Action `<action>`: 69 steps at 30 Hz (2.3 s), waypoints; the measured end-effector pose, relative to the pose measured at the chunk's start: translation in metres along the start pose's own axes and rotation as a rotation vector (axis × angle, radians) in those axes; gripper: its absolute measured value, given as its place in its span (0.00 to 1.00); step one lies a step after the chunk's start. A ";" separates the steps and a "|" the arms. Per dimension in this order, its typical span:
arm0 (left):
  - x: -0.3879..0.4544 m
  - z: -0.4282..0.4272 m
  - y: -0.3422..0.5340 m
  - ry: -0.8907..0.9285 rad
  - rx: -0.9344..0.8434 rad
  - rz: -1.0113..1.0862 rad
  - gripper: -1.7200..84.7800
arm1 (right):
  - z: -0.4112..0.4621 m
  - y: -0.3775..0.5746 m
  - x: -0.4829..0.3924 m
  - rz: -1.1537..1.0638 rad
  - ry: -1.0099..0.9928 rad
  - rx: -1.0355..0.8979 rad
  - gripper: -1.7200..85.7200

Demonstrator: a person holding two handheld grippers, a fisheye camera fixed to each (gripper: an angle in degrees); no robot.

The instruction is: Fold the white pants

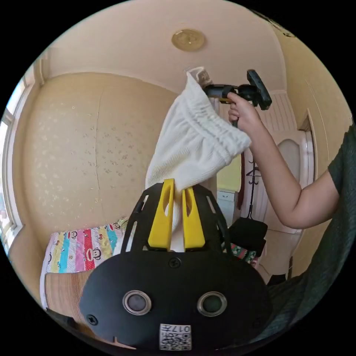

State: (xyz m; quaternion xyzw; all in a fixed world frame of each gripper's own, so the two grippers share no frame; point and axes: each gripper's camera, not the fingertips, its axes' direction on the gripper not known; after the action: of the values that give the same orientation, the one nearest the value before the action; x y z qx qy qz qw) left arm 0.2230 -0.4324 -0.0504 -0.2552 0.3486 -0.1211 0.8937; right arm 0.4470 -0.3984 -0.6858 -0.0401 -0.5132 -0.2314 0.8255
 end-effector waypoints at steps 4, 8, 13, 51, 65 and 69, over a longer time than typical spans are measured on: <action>-0.091 -0.036 -0.074 0.218 0.117 -0.172 0.03 | -0.014 -0.018 0.043 -0.028 -0.226 0.007 0.08; -0.139 -0.048 -0.138 0.389 0.209 -0.230 0.02 | -0.025 -0.050 0.081 -0.062 -0.495 0.041 0.08; -0.145 -0.063 -0.242 0.348 0.274 -0.138 0.02 | -0.002 -0.124 0.109 0.010 -0.573 -0.064 0.08; -0.700 0.130 0.252 -0.356 -1.417 -1.010 0.14 | 0.833 0.295 0.249 0.760 -0.764 -1.586 0.12; -0.717 0.101 0.220 0.212 -1.333 -1.092 0.05 | 0.911 0.254 0.232 0.775 -0.912 -1.623 0.06; -0.719 0.032 0.210 0.079 -1.097 -1.311 0.03 | 0.887 0.245 0.281 0.883 -0.774 -1.679 0.06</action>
State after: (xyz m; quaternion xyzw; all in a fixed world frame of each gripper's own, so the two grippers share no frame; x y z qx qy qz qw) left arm -0.2707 0.0391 0.2598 -0.7972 0.1707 -0.4366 0.3805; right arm -0.0818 -0.0069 0.0168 -0.8626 -0.3561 -0.1627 0.3204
